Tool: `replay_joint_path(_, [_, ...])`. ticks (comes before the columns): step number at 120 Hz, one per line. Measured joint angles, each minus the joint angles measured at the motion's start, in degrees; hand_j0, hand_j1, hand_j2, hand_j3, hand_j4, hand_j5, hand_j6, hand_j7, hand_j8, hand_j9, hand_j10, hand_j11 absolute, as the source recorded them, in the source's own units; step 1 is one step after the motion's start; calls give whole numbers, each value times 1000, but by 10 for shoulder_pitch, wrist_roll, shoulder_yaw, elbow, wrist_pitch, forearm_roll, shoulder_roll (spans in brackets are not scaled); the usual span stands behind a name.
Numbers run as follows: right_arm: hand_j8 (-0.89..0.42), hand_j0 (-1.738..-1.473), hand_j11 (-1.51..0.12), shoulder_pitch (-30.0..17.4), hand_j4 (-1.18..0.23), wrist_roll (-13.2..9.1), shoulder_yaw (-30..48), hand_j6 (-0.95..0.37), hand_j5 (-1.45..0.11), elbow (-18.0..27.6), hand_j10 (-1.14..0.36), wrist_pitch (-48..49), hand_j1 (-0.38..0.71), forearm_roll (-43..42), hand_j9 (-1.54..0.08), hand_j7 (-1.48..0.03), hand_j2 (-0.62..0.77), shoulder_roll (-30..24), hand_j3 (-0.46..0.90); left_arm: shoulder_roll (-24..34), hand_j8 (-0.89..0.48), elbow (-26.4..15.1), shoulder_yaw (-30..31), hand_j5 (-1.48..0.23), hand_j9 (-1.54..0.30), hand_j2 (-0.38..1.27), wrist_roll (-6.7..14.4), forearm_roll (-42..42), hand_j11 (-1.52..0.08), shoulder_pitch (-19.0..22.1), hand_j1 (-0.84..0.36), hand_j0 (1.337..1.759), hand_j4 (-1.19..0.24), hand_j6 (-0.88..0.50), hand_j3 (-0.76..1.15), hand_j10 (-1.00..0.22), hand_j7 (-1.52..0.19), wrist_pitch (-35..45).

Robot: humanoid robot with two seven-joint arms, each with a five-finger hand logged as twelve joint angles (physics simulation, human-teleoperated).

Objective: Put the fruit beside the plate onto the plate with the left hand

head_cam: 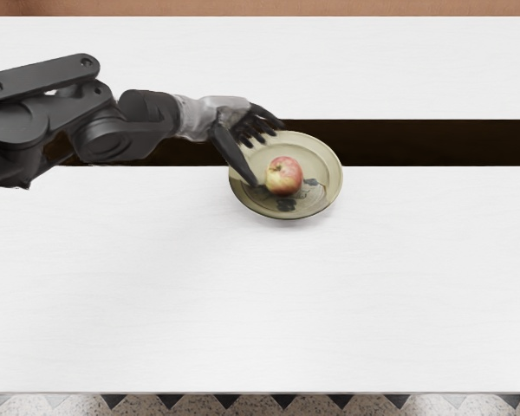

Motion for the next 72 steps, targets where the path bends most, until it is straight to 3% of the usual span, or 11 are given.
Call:
replay_joint_path(8, [-26, -1658, -34, 0, -26, 0, 0, -26, -34, 0, -26, 0, -318, 0, -34, -34, -5, 0, 0, 20, -260, -2, -26, -341, -340, 58, 0, -14, -340, 6, 41, 1658, -260, -258, 0, -262, -341, -36])
replay_joint_path(18, [-26, -1658, -34, 0, -26, 0, 0, -26, -34, 0, -26, 0, -318, 0, -34, -33, -5, 0, 0, 47, -258, -3, -67, -337, -336, 56, 0, -27, -336, 41, 42, 1658, -257, -256, 0, -259, -337, -88])
replay_joint_path(36, [-26, -1658, -33, 0, -26, 0, 0, -26, -33, 0, -26, 0, -318, 0, -33, -33, -5, 0, 0, 141, -255, 0, -124, -332, -332, 54, 0, -74, -332, 90, 45, 1658, -255, -254, 0, -255, -332, -178])
replay_joint_path(55, [-26, -1658, -34, 0, -26, 0, 0, -26, -34, 0, -26, 0, -318, 0, -34, -34, -5, 0, 0, 224, -254, 6, -143, -330, -330, 53, 0, -143, -330, 134, 46, 1658, -254, -254, 0, -254, -330, -206])
replay_joint_path(72, [-26, -1658, -34, 0, -26, 0, 0, -26, -34, 0, -26, 0, -318, 0, -34, -34, -5, 0, 0, 244, -253, 48, -147, -329, -329, 52, 1, -197, -329, 153, 47, 1658, -253, -253, 0, -253, -329, -212])
